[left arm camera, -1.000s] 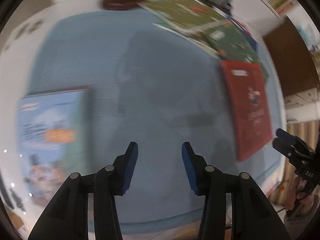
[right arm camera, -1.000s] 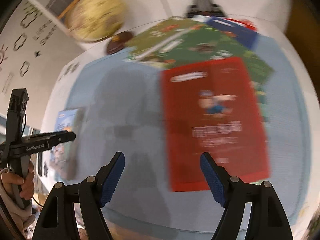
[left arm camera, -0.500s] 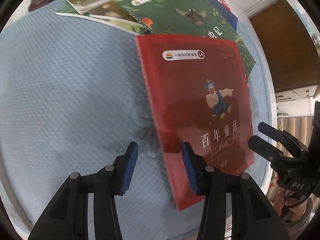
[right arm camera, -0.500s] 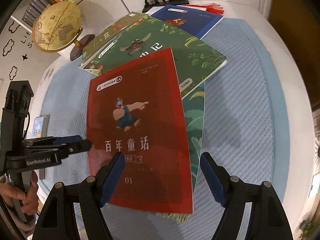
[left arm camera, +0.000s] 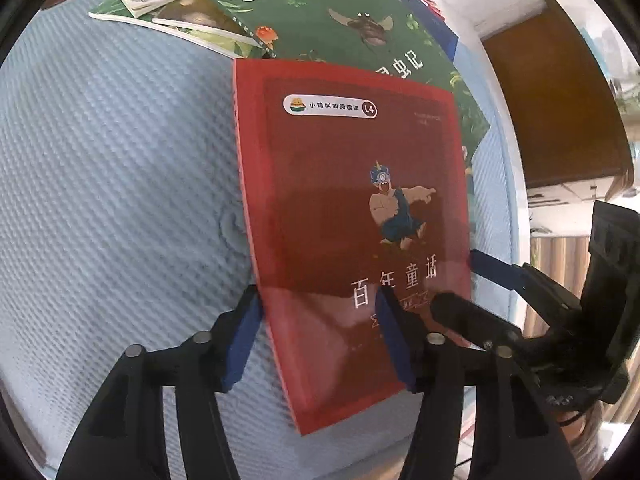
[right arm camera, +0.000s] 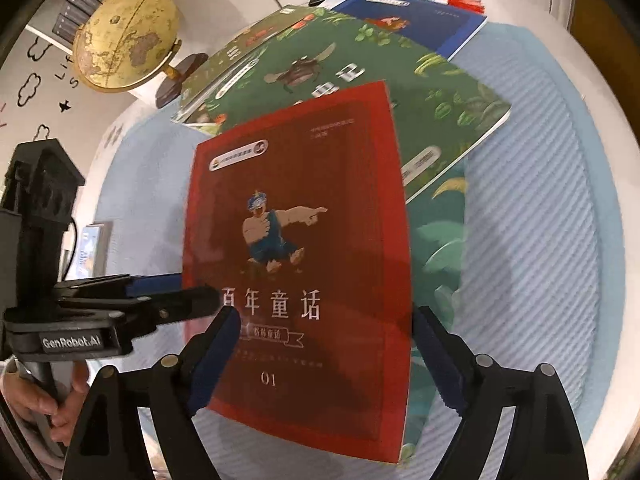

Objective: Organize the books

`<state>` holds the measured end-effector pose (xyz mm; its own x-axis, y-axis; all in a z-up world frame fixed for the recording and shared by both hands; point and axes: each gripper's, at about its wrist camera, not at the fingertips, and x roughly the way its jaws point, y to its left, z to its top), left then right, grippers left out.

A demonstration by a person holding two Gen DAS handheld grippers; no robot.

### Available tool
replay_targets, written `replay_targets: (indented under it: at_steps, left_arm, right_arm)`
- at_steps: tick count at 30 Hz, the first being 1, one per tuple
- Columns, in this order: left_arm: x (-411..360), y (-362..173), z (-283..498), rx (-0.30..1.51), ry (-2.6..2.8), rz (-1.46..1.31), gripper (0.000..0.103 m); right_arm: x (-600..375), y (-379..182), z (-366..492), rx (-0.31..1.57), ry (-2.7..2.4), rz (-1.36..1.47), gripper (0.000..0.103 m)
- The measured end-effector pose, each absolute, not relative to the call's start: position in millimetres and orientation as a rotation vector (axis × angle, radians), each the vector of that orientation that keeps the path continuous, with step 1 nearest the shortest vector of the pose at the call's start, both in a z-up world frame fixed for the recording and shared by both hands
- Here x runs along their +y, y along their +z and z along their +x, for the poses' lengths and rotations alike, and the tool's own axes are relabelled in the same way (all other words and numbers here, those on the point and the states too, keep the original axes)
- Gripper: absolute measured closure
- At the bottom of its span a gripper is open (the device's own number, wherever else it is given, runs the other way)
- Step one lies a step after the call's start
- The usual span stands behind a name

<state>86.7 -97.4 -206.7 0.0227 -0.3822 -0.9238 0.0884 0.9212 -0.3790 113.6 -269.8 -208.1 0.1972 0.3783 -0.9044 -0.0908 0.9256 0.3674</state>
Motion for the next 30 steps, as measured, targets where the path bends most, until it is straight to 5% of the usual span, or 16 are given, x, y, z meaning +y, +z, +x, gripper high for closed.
replay_targets:
  at_steps: [7,16,21,30]
  left_arm:
    - [-76.0,-203.5,65.6,1.523,-0.378,-0.203,0.047]
    - [-25.5,-211.6,35.4,1.573,-0.480,-0.256,0.046]
    - [-24.3,-215.9,41.4,1.575,-0.571,-0.297,0.035]
    - [-11.3,-219.8,42.2,1.553,-0.586,-0.351,0.053]
  right_arm:
    - [-246.0,-210.2,83.5,1.346,0.378,0.314,0.006]
    - [-234.2,-231.4,28.3,1.426,0.479,0.510,0.008]
    - [-255.9,-237.9,16.2,1.349,0.553,0.631,0.010]
    - [-248.3,-236.1,27.2,1.315,0.690,0.546,0.010]
